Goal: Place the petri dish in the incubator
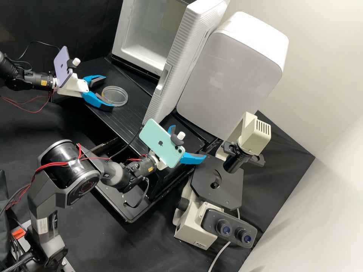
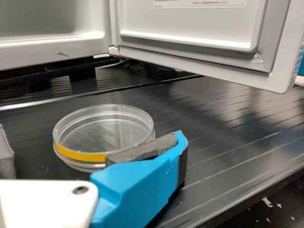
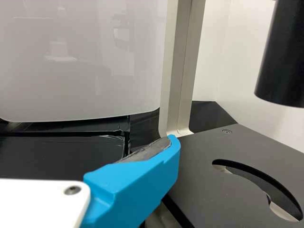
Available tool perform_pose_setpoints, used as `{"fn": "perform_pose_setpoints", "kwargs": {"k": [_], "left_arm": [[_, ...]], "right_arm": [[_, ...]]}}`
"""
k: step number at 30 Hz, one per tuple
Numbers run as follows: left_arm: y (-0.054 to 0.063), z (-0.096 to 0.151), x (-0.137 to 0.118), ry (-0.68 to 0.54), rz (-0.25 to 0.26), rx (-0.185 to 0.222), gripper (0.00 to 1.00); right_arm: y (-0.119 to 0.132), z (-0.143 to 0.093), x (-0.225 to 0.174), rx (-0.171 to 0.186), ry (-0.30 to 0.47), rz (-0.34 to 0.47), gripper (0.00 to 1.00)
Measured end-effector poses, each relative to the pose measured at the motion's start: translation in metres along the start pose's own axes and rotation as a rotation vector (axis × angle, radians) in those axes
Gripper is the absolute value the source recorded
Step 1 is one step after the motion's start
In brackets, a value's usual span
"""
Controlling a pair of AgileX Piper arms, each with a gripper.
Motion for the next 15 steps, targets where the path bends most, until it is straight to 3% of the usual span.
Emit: {"fn": "perform_pose_setpoints", "kwargs": {"k": [15], "left_arm": [[0.004, 0.002, 0.012, -0.006, -0.005, 0.019, 1.00]], "right_arm": [[0.000, 0.000, 0.000, 0.000, 0.000, 0.000, 1.00]]}}
